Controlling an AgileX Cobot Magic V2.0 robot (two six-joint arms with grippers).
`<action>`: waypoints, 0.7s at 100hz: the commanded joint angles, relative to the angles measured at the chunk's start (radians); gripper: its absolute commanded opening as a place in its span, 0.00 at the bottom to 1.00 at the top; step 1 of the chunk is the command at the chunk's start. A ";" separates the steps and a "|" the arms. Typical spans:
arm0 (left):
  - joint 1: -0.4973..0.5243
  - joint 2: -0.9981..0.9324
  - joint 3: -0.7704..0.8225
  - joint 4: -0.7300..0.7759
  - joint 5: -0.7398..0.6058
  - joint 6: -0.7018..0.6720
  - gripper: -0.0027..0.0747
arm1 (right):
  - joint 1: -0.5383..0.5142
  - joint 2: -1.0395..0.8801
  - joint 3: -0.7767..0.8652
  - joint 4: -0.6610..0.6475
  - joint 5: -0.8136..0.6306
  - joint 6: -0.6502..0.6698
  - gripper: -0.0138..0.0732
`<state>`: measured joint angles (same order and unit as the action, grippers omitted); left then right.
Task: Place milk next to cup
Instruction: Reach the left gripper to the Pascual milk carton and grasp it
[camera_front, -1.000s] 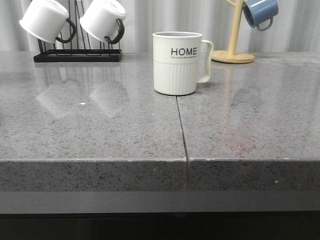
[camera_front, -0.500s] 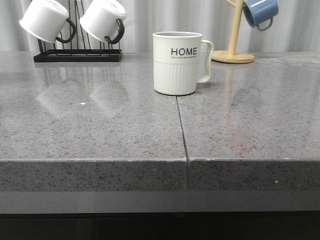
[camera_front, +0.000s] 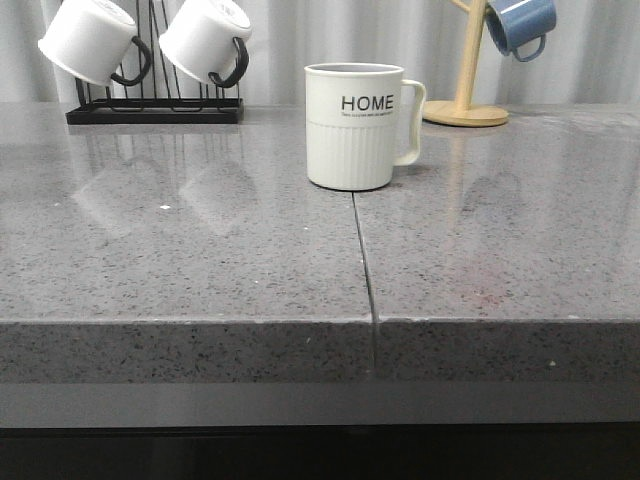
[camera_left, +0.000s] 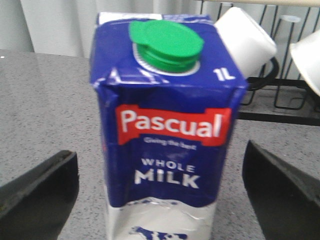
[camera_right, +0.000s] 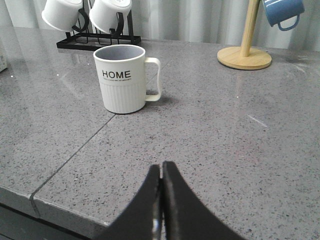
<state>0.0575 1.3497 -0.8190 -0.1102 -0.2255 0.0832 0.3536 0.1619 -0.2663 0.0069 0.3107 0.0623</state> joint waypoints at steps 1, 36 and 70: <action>0.014 -0.008 -0.046 -0.003 -0.088 0.002 0.86 | 0.000 0.008 -0.027 -0.007 -0.077 -0.004 0.08; 0.006 0.099 -0.143 -0.001 -0.086 0.002 0.86 | 0.000 0.008 -0.027 -0.007 -0.077 -0.004 0.08; 0.006 0.122 -0.153 -0.001 -0.093 0.002 0.83 | 0.000 0.008 -0.027 -0.007 -0.077 -0.004 0.08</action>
<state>0.0696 1.5009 -0.9374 -0.1102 -0.2294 0.0850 0.3536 0.1619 -0.2663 0.0069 0.3113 0.0623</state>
